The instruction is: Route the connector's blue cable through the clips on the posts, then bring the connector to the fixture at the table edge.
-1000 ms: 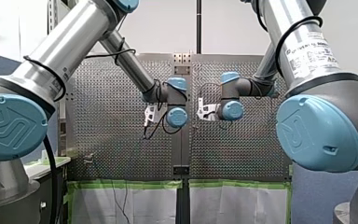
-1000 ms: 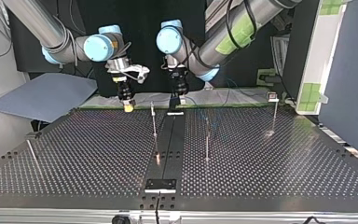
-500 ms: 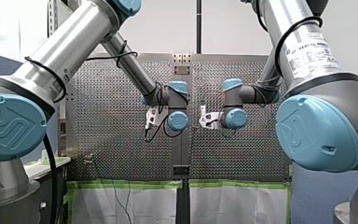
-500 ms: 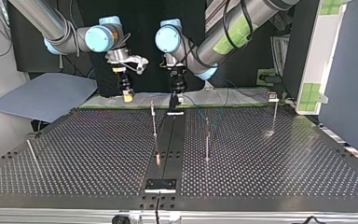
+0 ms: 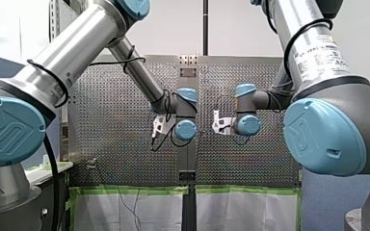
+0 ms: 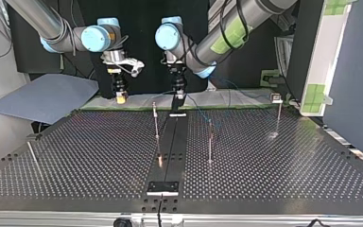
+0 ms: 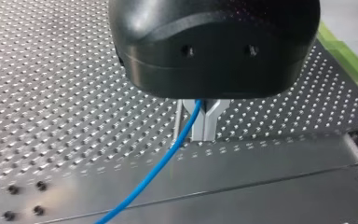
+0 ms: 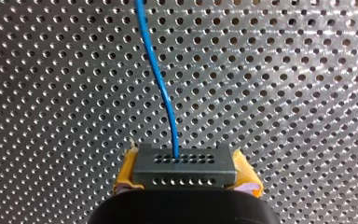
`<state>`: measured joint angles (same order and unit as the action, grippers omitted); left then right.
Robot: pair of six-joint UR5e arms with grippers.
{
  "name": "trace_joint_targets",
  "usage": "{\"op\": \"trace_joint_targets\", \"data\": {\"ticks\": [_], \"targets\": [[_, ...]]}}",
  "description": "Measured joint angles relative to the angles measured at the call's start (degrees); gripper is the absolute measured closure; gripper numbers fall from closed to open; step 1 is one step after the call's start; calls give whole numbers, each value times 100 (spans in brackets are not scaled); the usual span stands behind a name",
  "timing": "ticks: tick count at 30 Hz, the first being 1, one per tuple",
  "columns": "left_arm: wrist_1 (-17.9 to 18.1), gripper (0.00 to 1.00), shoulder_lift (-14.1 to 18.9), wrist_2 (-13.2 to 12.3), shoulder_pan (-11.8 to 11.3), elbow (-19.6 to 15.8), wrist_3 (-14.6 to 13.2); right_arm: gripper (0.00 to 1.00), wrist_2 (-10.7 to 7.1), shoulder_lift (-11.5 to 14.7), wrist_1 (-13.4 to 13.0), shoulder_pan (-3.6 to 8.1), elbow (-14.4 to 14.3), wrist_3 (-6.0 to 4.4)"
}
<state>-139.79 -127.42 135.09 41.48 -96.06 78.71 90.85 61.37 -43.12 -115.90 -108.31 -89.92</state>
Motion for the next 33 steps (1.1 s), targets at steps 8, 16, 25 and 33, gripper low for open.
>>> {"op": "trace_joint_targets", "data": {"ticks": [8, 16, 25, 33], "targets": [[101, 98, -198, -16, 9, 50, 72, 100, -17, -213, -205, 85, -2, -6], [135, 98, -207, -36, -16, 89, 74, 100, -52, -350, -515, 149, -2, -48], [168, 98, -214, -39, -73, 102, 65, 100, -158, -388, -763, 251, 4, -123], [188, 98, -217, -71, -108, 106, 57, 100, -290, -492, -863, 325, 6, -161]]}}
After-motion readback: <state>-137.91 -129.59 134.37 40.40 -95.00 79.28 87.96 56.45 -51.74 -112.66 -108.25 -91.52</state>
